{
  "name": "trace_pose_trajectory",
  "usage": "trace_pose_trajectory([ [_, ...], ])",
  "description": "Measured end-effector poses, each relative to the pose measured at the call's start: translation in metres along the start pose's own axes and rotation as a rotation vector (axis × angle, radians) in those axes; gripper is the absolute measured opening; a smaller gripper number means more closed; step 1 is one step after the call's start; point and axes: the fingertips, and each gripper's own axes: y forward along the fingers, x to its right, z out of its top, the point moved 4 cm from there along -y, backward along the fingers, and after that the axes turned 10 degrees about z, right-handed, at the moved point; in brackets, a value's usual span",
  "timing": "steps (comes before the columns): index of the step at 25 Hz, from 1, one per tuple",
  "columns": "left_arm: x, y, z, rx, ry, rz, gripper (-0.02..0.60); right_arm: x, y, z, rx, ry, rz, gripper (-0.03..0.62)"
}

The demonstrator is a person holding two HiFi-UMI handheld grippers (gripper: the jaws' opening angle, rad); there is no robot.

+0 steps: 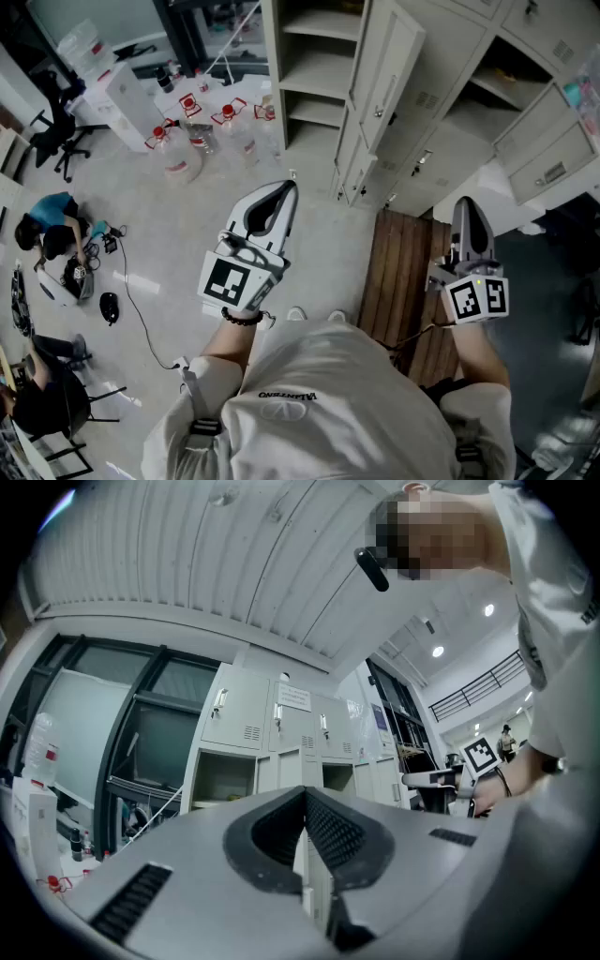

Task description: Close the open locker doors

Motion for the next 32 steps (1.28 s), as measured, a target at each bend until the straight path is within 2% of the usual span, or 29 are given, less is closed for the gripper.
trace_pose_trajectory([
  [5, -0.006, -0.003, -0.005, -0.016, -0.010, -0.015, 0.004, -0.009, 0.007, -0.003, -0.007, 0.004, 0.004, 0.009],
  [9, -0.011, -0.004, -0.008, 0.012, -0.009, -0.009, 0.004, -0.017, 0.014, -0.005, -0.008, 0.021, 0.005, 0.009],
  [16, -0.012, -0.003, -0.047, -0.071, -0.024, -0.042, 0.005, -0.027, 0.023, -0.018, -0.031, 0.000, -0.013, 0.011],
  [20, -0.008, 0.005, -0.061, -0.121, -0.032, -0.044, 0.005, -0.026, 0.033, -0.027, -0.046, 0.008, 0.007, 0.011],
  [25, 0.010, 0.036, -0.073, -0.104, -0.018, -0.078, 0.005, -0.008, 0.046, -0.039, -0.038, 0.015, 0.041, 0.011],
  [32, 0.033, 0.101, -0.090, -0.115, 0.026, -0.047, 0.005, 0.043, 0.079, -0.053, -0.046, 0.062, 0.101, 0.011],
])
